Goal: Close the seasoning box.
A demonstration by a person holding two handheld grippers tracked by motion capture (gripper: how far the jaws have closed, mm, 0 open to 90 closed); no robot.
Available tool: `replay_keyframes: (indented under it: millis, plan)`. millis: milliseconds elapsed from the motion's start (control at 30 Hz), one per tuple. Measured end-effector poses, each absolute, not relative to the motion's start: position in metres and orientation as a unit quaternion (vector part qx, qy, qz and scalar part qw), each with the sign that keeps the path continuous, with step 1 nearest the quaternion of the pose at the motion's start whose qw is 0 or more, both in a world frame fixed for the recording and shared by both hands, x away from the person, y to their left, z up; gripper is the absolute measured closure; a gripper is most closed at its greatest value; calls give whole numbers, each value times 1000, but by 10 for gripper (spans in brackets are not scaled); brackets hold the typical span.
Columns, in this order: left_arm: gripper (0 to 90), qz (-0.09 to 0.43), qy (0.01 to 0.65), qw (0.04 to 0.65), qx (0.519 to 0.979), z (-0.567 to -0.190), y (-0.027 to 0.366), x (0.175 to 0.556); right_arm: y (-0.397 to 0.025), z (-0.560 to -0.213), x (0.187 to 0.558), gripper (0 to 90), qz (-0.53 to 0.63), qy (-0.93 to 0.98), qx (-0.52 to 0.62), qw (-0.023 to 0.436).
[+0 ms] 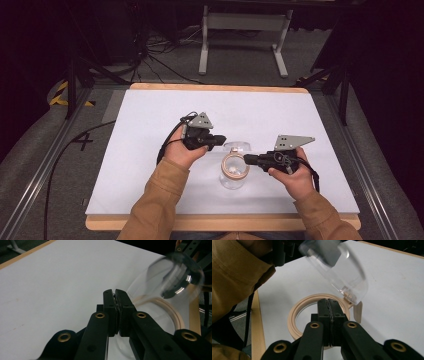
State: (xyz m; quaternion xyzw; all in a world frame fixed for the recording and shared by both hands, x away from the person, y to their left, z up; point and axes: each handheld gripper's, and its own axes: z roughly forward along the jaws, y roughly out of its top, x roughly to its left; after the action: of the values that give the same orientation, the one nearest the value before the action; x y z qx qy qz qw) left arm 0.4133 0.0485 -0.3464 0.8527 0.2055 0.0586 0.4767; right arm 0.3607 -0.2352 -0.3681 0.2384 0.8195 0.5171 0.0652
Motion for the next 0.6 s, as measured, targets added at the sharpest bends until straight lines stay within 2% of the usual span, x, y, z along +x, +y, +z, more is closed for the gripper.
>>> replay_keyframes:
  millis: [600]
  plan:
    - [846,58,224,473,850,-344,59,412,-228,-360,346,900,476,850,225,28]
